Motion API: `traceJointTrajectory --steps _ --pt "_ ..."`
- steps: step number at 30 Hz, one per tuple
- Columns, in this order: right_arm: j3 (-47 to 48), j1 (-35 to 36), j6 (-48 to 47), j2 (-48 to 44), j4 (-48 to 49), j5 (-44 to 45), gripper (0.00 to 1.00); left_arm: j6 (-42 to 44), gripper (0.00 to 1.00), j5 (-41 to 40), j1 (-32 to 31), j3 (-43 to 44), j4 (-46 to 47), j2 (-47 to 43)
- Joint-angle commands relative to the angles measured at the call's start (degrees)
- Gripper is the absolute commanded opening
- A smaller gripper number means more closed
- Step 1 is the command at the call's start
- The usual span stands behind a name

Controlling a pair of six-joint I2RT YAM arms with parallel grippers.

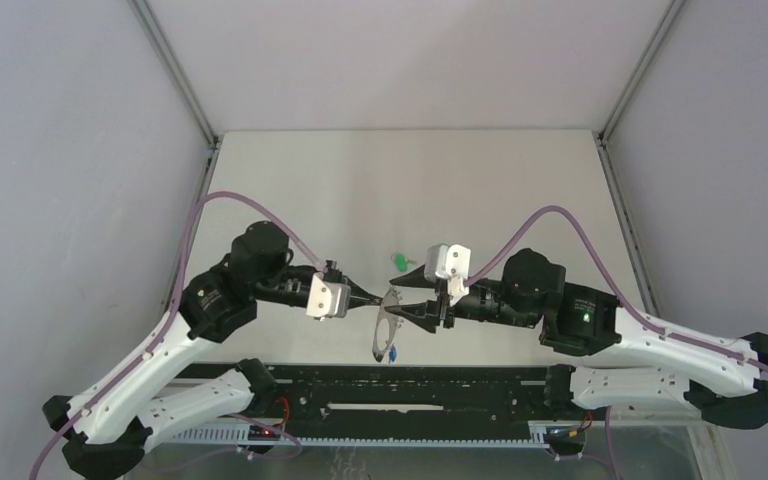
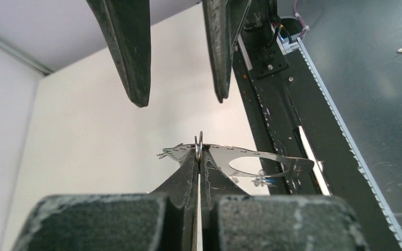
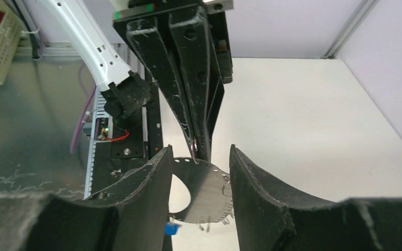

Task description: Put the keys on the keyring

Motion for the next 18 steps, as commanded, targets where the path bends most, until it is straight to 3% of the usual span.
traceJointTrajectory --steps 1,7,18 --pt "2.5 -2.8 1.6 0.6 -0.3 -6.7 0.51 -3.2 0.00 -2.3 -0.1 5.1 -3.7 1.1" --pt "5.9 -6.9 2.4 4.2 -5.1 -15.6 0.48 -2.1 0.00 -1.8 -0.1 6.8 -8.1 1.9" --pt "9.6 -7.5 1.8 8.8 -8.2 -20.2 0.41 -1.8 0.00 -1.2 -0.1 7.9 -9.8 2.3"
